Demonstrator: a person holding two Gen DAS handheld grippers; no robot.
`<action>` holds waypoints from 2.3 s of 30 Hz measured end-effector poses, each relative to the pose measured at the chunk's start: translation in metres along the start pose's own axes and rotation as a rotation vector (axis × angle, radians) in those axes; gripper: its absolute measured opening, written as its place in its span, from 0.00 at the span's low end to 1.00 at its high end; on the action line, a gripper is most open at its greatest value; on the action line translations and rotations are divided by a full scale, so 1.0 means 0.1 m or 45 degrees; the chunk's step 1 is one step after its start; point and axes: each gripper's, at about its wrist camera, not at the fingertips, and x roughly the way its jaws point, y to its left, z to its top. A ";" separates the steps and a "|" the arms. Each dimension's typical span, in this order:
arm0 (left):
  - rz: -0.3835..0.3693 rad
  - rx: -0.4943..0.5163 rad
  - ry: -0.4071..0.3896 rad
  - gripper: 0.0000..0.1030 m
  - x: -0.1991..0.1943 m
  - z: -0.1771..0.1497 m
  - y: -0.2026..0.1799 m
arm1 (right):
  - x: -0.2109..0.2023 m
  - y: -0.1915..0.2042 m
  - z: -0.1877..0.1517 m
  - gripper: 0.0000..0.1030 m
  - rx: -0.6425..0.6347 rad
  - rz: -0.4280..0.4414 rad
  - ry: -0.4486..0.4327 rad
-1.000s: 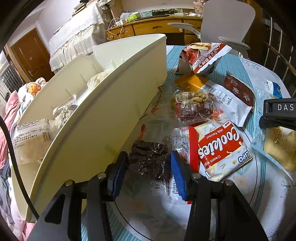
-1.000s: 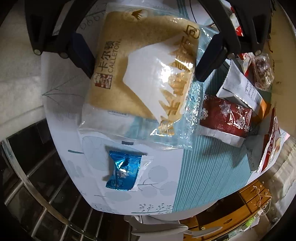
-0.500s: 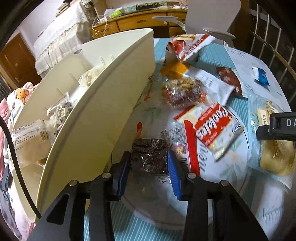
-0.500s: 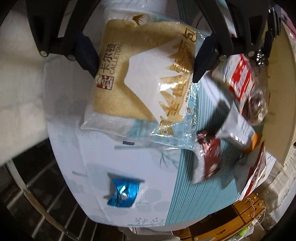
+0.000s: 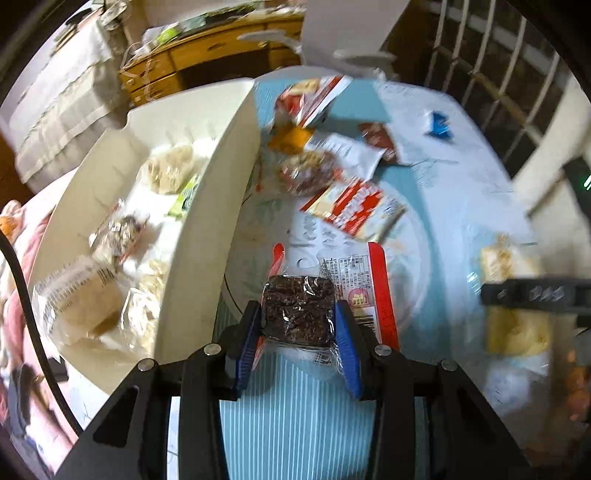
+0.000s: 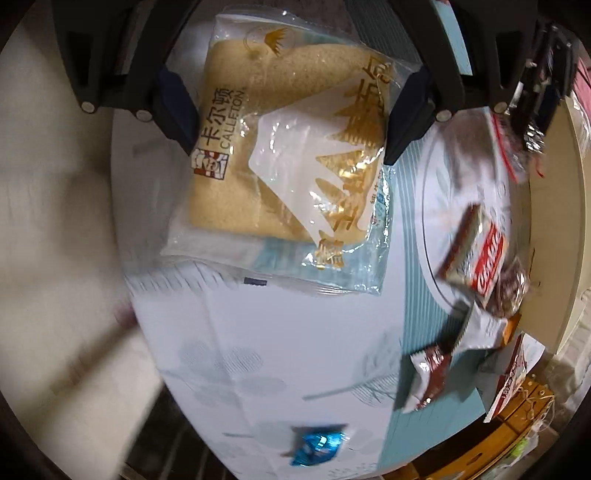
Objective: Organize snacks
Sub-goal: 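Grasp dark chocolate-chip packet with left gripper while right grasps yellow Calleton bread bag, then carry both packets into the white tray and open both grippers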
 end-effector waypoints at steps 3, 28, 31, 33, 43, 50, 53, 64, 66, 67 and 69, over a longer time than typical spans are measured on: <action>-0.063 0.045 -0.054 0.37 -0.23 0.02 0.09 | -0.05 -0.03 -0.19 0.89 0.034 0.001 0.006; -0.300 0.133 -0.424 0.38 -1.65 0.28 1.45 | -1.37 0.89 -0.95 0.89 0.063 0.232 -0.558; -0.289 0.115 -0.425 0.38 -1.67 0.27 1.65 | -1.50 1.05 -1.03 0.89 0.047 0.314 -0.630; -0.281 0.104 -0.426 0.38 -1.66 0.28 1.78 | -1.57 1.16 -1.08 0.89 0.033 0.349 -0.670; -0.250 0.014 -0.392 0.38 -1.52 0.31 2.45 | -1.67 1.87 -1.12 0.89 -0.076 0.505 -0.765; -0.223 -0.082 -0.333 0.38 -1.25 0.33 2.83 | -1.53 2.30 -1.07 0.89 -0.131 0.579 -0.755; -0.202 -0.087 -0.294 0.38 -1.15 0.32 2.88 | -1.45 2.41 -1.05 0.90 -0.143 0.595 -0.739; -0.158 -0.063 -0.219 0.67 -1.01 0.29 2.82 | -1.13 2.27 -1.02 0.91 0.007 0.616 -0.613; -0.165 -0.056 -0.213 0.68 -1.01 0.28 2.78 | -1.13 2.23 -1.05 0.91 0.019 0.609 -0.605; -0.169 -0.053 -0.207 0.68 -1.01 0.27 2.74 | -1.12 2.21 -1.06 0.91 0.023 0.604 -0.599; -0.185 -0.047 -0.198 0.68 -1.00 0.25 2.69 | -1.11 2.16 -1.09 0.91 0.034 0.594 -0.580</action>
